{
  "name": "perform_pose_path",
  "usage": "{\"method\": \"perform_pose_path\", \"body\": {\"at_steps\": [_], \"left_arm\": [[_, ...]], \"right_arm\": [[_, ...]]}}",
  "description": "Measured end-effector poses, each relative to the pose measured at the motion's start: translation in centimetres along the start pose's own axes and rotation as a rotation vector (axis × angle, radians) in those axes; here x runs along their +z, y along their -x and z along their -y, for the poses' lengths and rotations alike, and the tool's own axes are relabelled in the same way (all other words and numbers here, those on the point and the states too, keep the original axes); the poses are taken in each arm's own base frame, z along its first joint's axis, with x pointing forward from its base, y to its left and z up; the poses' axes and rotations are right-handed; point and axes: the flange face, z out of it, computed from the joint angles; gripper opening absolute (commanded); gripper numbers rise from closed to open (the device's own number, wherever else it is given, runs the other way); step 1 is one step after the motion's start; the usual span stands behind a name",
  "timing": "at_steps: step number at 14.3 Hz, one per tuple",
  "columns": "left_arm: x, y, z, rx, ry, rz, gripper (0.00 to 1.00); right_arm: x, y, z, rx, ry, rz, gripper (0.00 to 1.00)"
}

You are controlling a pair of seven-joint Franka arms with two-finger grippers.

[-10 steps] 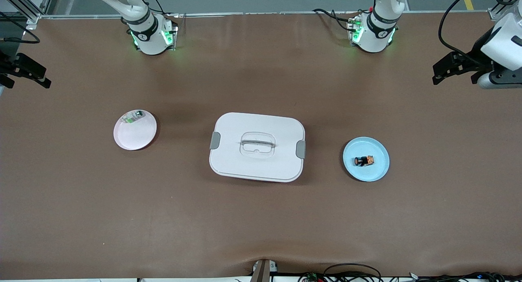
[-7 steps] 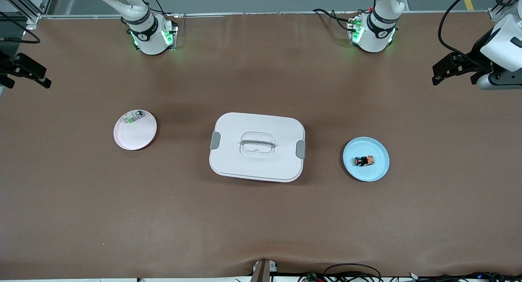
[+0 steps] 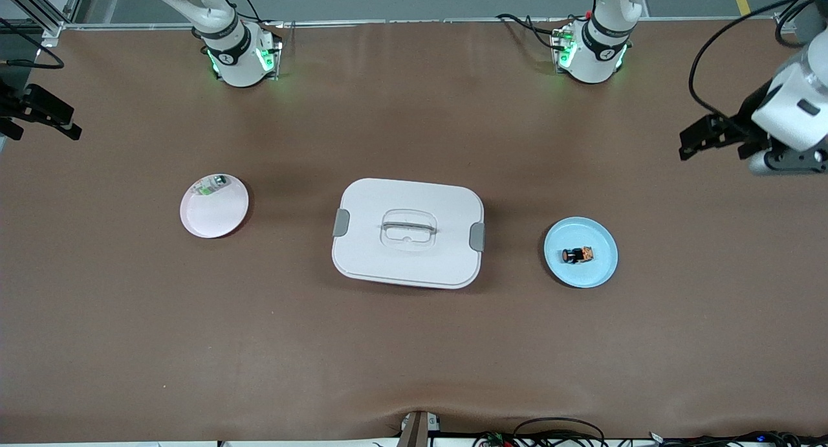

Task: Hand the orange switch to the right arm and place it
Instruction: 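Move the left gripper down over the black orange-button switch on the blue plate, then close the left gripper on the black switch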

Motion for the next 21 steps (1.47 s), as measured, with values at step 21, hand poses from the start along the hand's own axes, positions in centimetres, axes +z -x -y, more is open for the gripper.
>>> {"method": "perform_pose_path", "body": {"at_steps": [21], "left_arm": [[33.4, -1.4, -5.7, -0.068, 0.054, -0.068, 1.0]], "right_arm": [[0.0, -0.1, 0.6, -0.011, 0.0, -0.004, 1.0]]}}
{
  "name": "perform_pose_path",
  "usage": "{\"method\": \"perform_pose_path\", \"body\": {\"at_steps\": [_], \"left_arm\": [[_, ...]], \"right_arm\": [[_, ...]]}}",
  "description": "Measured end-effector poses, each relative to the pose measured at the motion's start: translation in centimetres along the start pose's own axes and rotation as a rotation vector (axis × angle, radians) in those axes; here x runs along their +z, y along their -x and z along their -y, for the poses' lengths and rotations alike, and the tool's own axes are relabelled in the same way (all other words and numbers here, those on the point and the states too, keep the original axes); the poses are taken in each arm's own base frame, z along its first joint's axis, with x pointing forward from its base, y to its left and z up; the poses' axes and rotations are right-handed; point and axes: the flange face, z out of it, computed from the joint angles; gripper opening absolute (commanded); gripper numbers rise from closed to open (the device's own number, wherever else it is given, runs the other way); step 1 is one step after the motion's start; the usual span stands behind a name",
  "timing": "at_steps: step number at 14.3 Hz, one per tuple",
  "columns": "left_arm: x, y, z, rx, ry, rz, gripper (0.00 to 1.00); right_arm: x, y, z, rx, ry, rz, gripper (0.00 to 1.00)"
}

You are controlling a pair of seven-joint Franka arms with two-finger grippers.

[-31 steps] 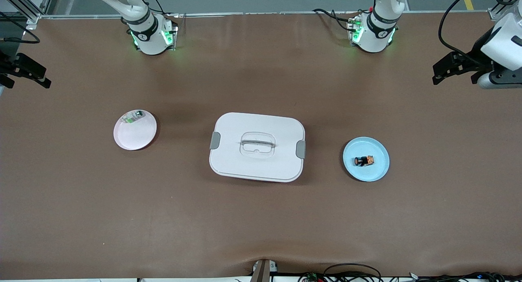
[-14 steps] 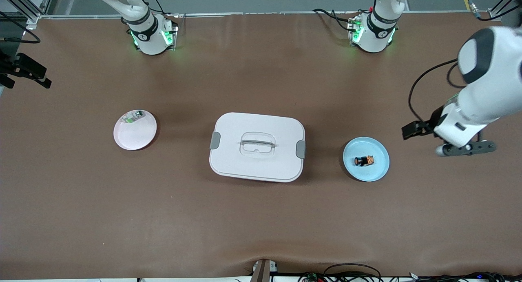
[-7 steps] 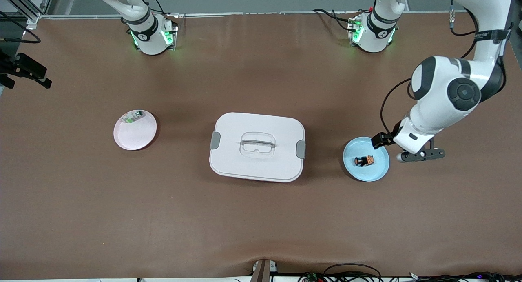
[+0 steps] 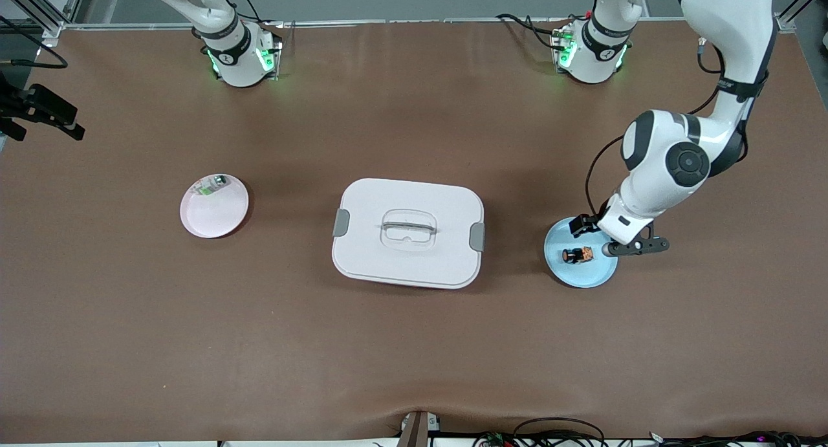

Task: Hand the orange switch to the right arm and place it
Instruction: 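Close the left gripper on the black switch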

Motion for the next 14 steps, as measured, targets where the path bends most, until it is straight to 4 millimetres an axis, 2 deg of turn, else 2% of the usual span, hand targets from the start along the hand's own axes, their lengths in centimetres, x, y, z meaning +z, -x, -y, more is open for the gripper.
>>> {"method": "perform_pose_path", "body": {"at_steps": [6, 14], "left_arm": [[4.6, -0.1, -0.4, 0.034, 0.003, -0.028, 1.0], [7.2, -1.1, 0.1, 0.038, 0.007, -0.049, 1.0]], "right_arm": [[0.0, 0.0, 0.0, 0.0, 0.0, 0.0, 1.0], [0.0, 0.0, 0.1, -0.002, 0.0, 0.0, 1.0]]}}
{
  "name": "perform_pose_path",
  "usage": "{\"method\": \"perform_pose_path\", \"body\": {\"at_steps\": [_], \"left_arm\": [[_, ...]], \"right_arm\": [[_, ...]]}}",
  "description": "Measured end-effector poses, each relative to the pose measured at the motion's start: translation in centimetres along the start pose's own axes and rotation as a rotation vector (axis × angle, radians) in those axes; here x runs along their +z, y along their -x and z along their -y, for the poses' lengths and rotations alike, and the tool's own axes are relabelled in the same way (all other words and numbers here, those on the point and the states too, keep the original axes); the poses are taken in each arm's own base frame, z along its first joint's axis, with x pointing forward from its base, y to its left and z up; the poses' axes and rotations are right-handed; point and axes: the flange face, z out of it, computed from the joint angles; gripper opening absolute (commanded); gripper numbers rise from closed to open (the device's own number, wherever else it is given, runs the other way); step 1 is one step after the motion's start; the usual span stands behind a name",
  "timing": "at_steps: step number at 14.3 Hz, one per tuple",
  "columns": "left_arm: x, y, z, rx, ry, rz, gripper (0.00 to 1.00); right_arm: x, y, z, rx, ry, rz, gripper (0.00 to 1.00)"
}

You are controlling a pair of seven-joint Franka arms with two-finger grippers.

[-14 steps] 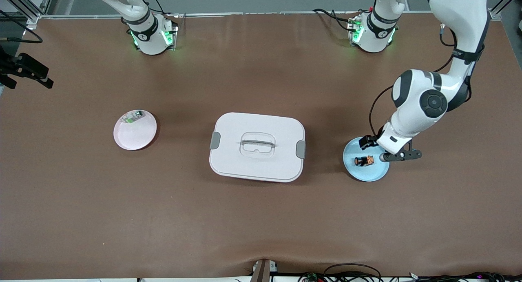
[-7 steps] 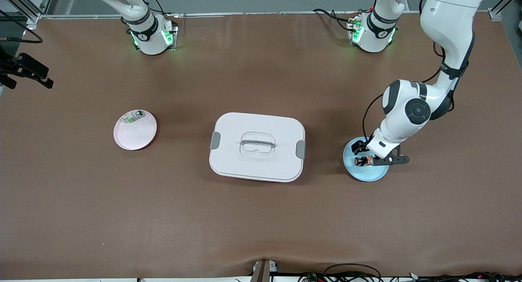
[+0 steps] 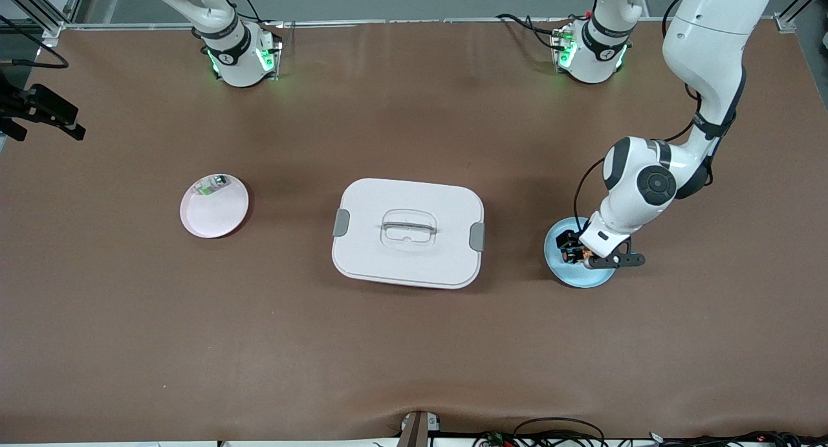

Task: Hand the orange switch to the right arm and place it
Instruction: 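Close the left gripper on the black switch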

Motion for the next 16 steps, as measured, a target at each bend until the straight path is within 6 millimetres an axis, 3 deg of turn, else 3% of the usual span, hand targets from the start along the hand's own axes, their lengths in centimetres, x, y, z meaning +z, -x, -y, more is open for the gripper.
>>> {"method": "perform_pose_path", "body": {"at_steps": [3, 7, 8, 10, 12, 13, 16], "left_arm": [[0.8, -0.8, 0.0, -0.005, 0.005, -0.007, 1.0], [2.8, -1.0, 0.5, -0.015, 0.01, -0.011, 0.85], [2.8, -1.1, 0.6, -0.016, 0.011, -0.014, 0.77], [2.5, -1.4, 0.6, -0.018, 0.012, -0.021, 0.52], [2.3, -1.6, 0.6, -0.019, 0.013, -0.027, 0.11], [2.2, -1.7, 0.6, -0.019, 0.013, -0.03, 0.0], [1.0, -2.3, 0.5, -0.018, 0.014, -0.042, 0.0]], "right_arm": [[0.0, 0.0, 0.0, 0.0, 0.0, 0.0, 1.0], [0.0, 0.0, 0.0, 0.0, 0.0, 0.0, 1.0], [0.0, 0.0, 0.0, 0.0, 0.0, 0.0, 1.0], [0.0, 0.0, 0.0, 0.0, 0.0, 0.0, 1.0], [0.0, 0.0, 0.0, 0.0, 0.0, 0.0, 1.0], [0.0, 0.0, 0.0, 0.0, 0.0, 0.0, 1.0], [0.0, 0.0, 0.0, -0.001, 0.0, -0.001, 1.0]]}}
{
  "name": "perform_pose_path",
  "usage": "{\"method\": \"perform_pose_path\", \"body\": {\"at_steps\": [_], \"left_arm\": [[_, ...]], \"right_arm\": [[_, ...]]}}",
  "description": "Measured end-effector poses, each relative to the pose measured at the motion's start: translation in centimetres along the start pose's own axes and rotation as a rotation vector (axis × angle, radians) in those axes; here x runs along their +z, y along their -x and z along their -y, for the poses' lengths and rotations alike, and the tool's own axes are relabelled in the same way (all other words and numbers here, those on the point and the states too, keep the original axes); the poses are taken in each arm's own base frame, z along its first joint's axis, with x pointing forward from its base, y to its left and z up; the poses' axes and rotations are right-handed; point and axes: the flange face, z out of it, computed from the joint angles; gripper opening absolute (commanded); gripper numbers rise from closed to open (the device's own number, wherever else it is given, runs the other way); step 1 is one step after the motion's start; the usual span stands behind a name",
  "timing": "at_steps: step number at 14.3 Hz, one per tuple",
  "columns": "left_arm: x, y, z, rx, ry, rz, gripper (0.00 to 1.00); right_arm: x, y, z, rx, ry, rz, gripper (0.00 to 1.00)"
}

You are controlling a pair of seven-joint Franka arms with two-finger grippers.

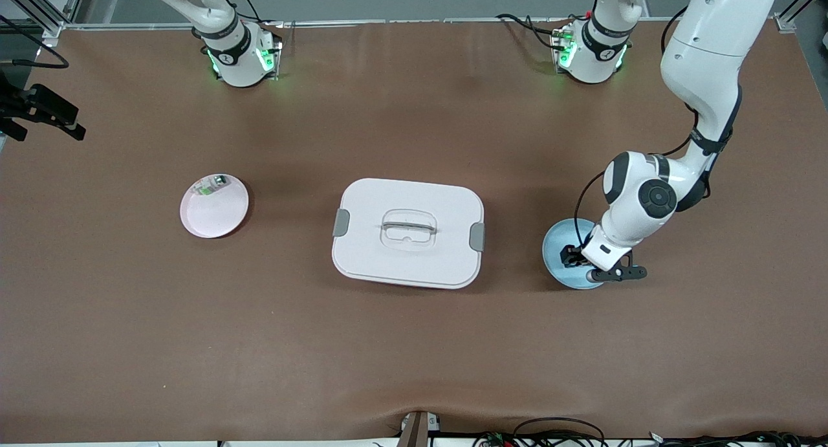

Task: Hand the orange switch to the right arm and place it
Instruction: 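Close the left gripper on the black switch, then lift the switch with the left gripper while the right gripper reaches over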

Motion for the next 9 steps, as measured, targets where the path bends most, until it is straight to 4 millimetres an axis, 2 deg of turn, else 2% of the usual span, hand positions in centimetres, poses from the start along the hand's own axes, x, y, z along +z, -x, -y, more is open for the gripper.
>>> {"method": "perform_pose_path", "body": {"at_steps": [1, 3, 6, 9], "left_arm": [[-0.9, -0.2, -0.1, 0.002, -0.003, 0.001, 0.0], [-3.8, -0.6, -0.7, 0.012, -0.016, 0.02, 0.0], [-10.8, -1.1, -1.9, 0.029, -0.037, 0.029, 0.0], [-17.4, -1.5, -3.4, 0.024, -0.051, 0.063, 0.0]], "right_arm": [[0.0, 0.0, 0.0, 0.0, 0.0, -0.001, 1.0], [0.0, 0.0, 0.0, 0.0, 0.0, -0.002, 1.0], [-0.1, 0.0, 0.1, -0.002, -0.001, -0.003, 1.0], [0.2, -0.3, 1.9, -0.035, -0.002, 0.001, 1.0]]}}
